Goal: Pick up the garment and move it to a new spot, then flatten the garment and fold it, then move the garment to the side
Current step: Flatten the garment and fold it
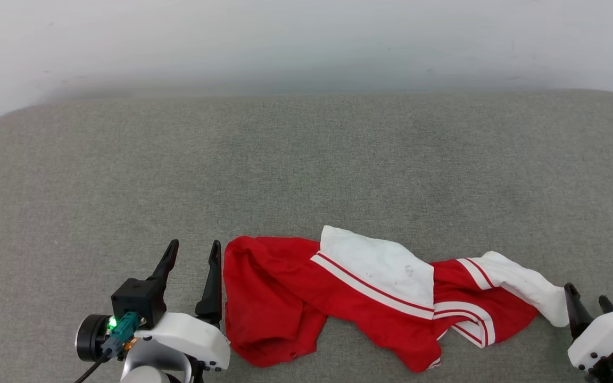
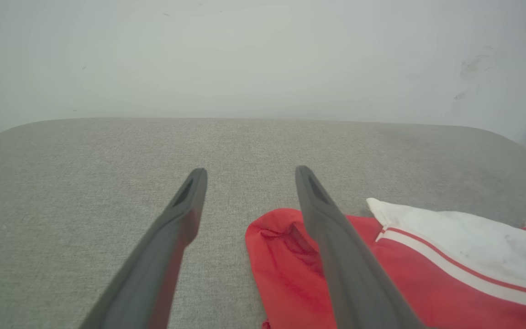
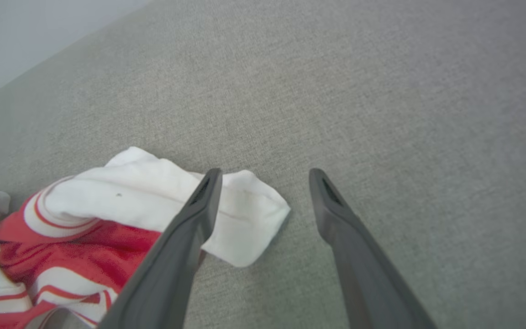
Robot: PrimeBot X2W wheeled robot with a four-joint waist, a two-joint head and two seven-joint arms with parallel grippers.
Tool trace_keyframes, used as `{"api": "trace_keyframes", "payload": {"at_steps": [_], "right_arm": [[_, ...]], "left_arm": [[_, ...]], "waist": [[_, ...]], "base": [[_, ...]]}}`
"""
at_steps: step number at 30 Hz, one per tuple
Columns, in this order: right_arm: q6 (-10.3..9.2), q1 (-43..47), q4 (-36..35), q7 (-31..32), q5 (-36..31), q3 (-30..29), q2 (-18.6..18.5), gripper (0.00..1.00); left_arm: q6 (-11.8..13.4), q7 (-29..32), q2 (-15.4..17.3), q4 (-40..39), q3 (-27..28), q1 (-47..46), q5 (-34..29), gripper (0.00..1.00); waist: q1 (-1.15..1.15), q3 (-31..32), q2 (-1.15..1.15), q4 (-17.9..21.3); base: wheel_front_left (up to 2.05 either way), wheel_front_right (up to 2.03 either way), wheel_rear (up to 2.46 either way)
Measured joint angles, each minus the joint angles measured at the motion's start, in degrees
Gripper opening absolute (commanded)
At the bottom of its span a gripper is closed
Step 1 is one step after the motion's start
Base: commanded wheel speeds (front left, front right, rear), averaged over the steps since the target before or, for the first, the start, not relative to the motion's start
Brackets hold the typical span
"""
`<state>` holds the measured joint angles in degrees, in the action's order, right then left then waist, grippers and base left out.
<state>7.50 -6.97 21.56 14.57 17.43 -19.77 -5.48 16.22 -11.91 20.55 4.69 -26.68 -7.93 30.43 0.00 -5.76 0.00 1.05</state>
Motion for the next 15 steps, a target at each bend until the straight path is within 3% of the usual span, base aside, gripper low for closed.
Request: {"api": "trace_keyframes", "payload": {"at_steps": [7, 15], "right_arm": [[0.0, 0.58, -5.8, -13.04, -2.26, 3.33, 0.54, 1.0], [0.0, 4.97, -12.76, -17.13, -4.8, 9.45, 1.0, 1.0]], "left_arm": [[0.16, 0.19, 0.18, 0.2, -0.21, 0.41, 0.18, 1.0], [0.52, 0.66, 0.42, 0.54, -0.48, 1.89, 0.76, 1.0]], "waist": [[0.0, 1.4, 0.0, -0.03], [0.0, 4.01, 0.0, -0.1]], "base": [[0.0, 0.0, 0.0], [0.0, 0.0, 0.0]]}}
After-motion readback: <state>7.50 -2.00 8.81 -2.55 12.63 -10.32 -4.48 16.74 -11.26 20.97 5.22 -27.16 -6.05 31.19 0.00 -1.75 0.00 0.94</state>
